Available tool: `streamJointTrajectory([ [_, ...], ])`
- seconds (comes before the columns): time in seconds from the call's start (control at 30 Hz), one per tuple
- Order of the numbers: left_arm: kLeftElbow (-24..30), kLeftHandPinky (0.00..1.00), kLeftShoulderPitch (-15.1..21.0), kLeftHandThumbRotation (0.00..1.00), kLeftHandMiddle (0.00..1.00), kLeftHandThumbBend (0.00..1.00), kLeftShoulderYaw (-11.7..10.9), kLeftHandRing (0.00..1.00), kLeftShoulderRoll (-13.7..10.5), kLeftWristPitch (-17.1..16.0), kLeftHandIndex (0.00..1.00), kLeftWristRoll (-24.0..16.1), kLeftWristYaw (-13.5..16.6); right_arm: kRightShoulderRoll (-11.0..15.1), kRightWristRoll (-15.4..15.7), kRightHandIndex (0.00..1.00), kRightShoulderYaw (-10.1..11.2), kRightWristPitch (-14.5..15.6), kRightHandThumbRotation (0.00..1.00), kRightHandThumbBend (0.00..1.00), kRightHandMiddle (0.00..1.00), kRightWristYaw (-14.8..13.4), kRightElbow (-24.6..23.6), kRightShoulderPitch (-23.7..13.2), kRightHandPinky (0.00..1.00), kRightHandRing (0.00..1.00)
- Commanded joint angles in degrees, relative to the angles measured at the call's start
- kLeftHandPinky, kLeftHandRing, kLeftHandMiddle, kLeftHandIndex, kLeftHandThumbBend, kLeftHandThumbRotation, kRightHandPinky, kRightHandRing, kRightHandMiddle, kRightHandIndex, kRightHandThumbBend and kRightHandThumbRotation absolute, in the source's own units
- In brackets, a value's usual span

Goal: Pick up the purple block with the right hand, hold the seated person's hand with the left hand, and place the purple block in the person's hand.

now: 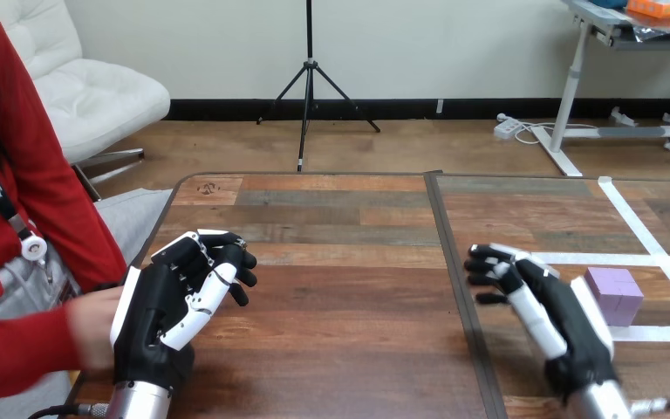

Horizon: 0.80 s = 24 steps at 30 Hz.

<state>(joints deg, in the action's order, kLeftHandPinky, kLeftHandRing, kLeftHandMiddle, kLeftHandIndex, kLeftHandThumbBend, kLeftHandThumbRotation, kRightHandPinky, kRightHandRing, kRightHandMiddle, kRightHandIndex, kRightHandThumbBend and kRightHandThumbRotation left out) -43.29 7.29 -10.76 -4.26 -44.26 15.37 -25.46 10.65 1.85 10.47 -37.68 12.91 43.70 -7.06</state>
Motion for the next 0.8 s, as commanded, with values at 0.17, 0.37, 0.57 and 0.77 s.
streamJointTrajectory([
  [0.17,0.4,0.31,3.9,0.33,0.5,0.36,-0.3,0.44,-0.4,-0.9,0.5,0.1,0.0,7.8,4.8,0.78,-0.5,-0.7,0.7,0.85,0.8,-5.5,2.0,-13.0,0.73,0.79],
  [0.37,0.3,0.31,4.0,0.32,0.49,0.35,-0.4,0.44,-0.3,-0.9,0.49,0.3,-0.2,10.3,5.9,0.81,-0.6,0.2,0.61,0.92,0.82,-7.1,3.8,-15.7,0.73,0.8],
  [0.57,0.8,0.31,3.7,0.32,0.49,0.34,-0.2,0.44,-0.2,-0.6,0.49,0.2,0.0,12.9,8.5,0.84,-1.4,2.0,0.58,0.98,0.84,-9.6,3.9,-17.5,0.74,0.81],
  [0.77,0.9,0.31,3.7,0.31,0.49,0.33,-0.1,0.44,-0.2,-0.4,0.49,0.0,0.2,15.2,11.4,0.86,-2.1,3.7,0.57,1.0,0.86,-12.4,3.8,-19.0,0.78,0.84],
])
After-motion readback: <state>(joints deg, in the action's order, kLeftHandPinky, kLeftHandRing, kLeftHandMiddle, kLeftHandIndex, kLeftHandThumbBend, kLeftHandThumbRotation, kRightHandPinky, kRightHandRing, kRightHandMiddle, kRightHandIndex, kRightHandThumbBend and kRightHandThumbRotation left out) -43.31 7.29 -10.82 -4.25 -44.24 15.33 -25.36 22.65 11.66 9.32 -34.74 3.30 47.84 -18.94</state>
